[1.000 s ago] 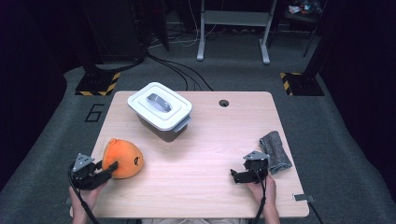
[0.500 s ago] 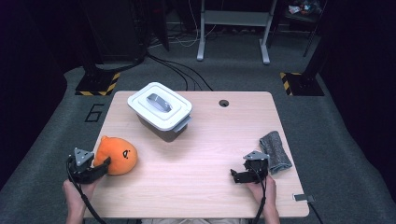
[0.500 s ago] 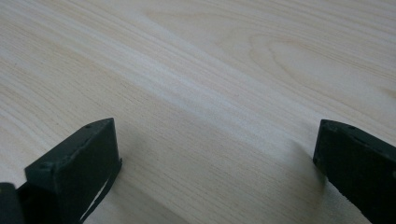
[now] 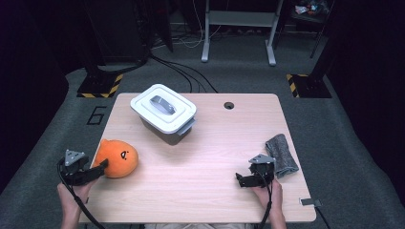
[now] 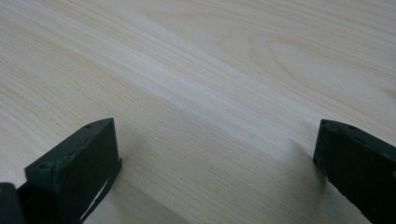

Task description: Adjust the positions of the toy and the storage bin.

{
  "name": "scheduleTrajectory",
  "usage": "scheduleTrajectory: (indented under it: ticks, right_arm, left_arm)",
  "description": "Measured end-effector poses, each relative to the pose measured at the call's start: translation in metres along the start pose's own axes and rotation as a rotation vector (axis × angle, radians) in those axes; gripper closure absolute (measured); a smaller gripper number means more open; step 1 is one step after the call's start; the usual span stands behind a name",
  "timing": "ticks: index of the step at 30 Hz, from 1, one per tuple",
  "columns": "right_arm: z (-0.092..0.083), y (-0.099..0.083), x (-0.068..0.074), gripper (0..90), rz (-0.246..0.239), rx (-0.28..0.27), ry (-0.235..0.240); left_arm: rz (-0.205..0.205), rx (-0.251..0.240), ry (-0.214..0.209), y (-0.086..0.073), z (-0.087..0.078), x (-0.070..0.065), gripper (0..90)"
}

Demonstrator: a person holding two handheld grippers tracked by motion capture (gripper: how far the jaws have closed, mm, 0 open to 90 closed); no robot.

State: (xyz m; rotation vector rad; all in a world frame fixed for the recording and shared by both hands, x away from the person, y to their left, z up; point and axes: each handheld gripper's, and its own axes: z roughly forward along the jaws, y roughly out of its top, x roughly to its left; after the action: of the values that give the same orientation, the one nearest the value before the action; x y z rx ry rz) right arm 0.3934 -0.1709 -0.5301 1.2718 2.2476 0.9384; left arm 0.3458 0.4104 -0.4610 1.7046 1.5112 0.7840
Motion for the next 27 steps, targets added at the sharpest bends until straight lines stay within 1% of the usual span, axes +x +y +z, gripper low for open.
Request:
scheduleTrajectory:
  ticks: [1, 2, 4, 6, 10, 11, 13, 14, 19, 21, 22, 23, 27]
  right_arm:
    - [0.0, 0.0, 0.0, 0.0, 0.0, 0.0, 0.0]
    - [0.0, 0.0, 0.0, 0.0, 0.002, 0.001, 0.0]
    - [0.0, 0.0, 0.0, 0.0, 0.001, 0.001, 0.0]
    - [0.0, 0.0, 0.0, 0.0, 0.001, 0.001, 0.0]
    - [0.0, 0.0, 0.0, 0.0, 0.002, 0.002, 0.0]
    - [0.0, 0.0, 0.0, 0.0, 0.0, 0.0, 0.0]
    - [0.0, 0.0, 0.0, 0.0, 0.002, 0.002, 0.0]
    - [0.0, 0.0, 0.0, 0.0, 0.002, 0.002, 0.001]
    - [0.0, 0.0, 0.0, 0.0, 0.002, 0.002, 0.001]
    - [0.0, 0.0, 0.0, 0.0, 0.002, 0.002, 0.001]
    - [0.0, 0.0, 0.0, 0.0, 0.002, 0.002, 0.001]
    - [0.0, 0.0, 0.0, 0.0, 0.002, 0.002, 0.001]
    - [0.0, 0.0, 0.0, 0.0, 0.002, 0.002, 0.0]
  left_arm:
    - [0.002, 0.01, -0.006, 0.002, -0.002, 0.0, 21.5]
    - [-0.002, -0.009, -0.003, 0.003, -0.002, -0.002, 20.4]
    - [0.005, -0.004, -0.009, 0.006, -0.006, -0.004, 18.3]
    - [0.011, -0.024, -0.006, 0.01, -0.009, -0.008, 17.3]
    - [0.036, -0.033, -0.026, 0.018, -0.016, -0.016, 16.4]
    - [0.038, -0.044, -0.031, 0.02, -0.017, -0.018, 16.2]
    - [0.054, -0.05, -0.041, 0.026, -0.019, -0.024, 15.5]
    - [0.056, -0.055, -0.048, 0.028, -0.019, -0.027, 15.3]
    - [0.084, -0.047, -0.098, 0.042, -0.014, -0.042, 12.6]
    - [0.096, -0.056, -0.114, 0.049, -0.01, -0.05, 12.2]
    - [0.106, -0.045, -0.125, 0.052, -0.009, -0.052, 12.0]
    - [0.105, -0.048, -0.138, 0.056, -0.007, -0.055, 11.8]
    - [0.143, -0.044, -0.167, 0.072, 0.003, -0.072, 11.7]
